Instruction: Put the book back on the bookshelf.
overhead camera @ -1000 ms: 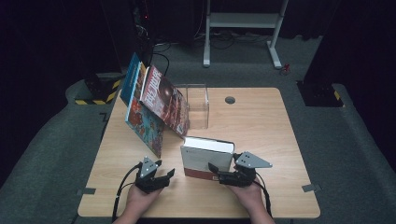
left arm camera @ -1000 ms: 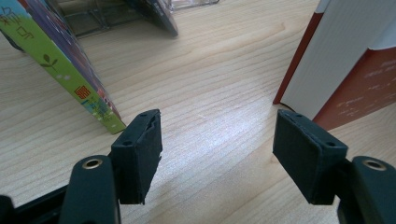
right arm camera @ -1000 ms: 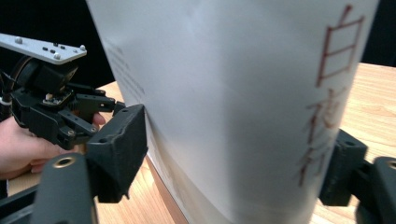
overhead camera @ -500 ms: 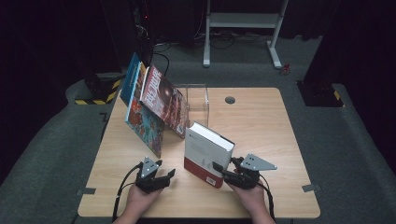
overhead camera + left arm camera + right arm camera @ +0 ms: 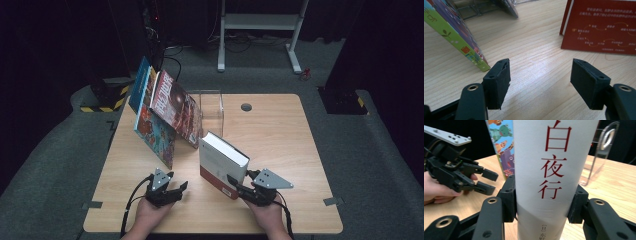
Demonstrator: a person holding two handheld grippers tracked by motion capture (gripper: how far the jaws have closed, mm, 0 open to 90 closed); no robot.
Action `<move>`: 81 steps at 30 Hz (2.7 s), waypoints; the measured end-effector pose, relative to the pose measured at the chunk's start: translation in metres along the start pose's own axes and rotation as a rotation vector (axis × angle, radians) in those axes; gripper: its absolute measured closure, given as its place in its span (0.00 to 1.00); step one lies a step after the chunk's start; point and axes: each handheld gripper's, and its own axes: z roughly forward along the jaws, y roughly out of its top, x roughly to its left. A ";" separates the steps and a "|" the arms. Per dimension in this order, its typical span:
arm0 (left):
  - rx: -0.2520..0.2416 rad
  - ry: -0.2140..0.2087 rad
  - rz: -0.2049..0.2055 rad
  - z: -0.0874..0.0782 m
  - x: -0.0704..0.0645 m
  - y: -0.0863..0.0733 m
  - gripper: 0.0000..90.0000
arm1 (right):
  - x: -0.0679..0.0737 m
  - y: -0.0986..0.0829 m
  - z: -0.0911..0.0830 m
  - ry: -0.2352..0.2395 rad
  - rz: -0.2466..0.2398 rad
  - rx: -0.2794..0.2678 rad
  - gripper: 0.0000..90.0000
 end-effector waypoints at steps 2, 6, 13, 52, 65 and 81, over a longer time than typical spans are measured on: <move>0.001 0.001 -0.002 0.000 0.000 0.000 0.36 | 0.000 -0.001 -0.002 -0.023 -0.002 -0.007 0.59; 0.006 0.004 0.009 0.000 0.000 0.000 0.36 | 0.000 -0.002 -0.006 -0.070 -0.008 -0.009 0.59; 0.008 0.003 0.004 0.001 -0.001 0.000 0.36 | -0.003 -0.003 -0.011 -0.131 0.004 -0.010 0.59; 0.024 0.016 0.026 0.002 -0.003 0.000 0.36 | -0.007 0.000 -0.021 -0.142 0.136 0.012 0.52; 0.027 0.018 0.032 0.002 -0.004 0.000 0.36 | -0.007 0.007 -0.014 -0.154 0.132 0.023 0.52; 0.027 0.003 0.038 0.003 -0.004 0.000 0.36 | -0.009 0.015 -0.008 -0.158 0.133 0.055 0.53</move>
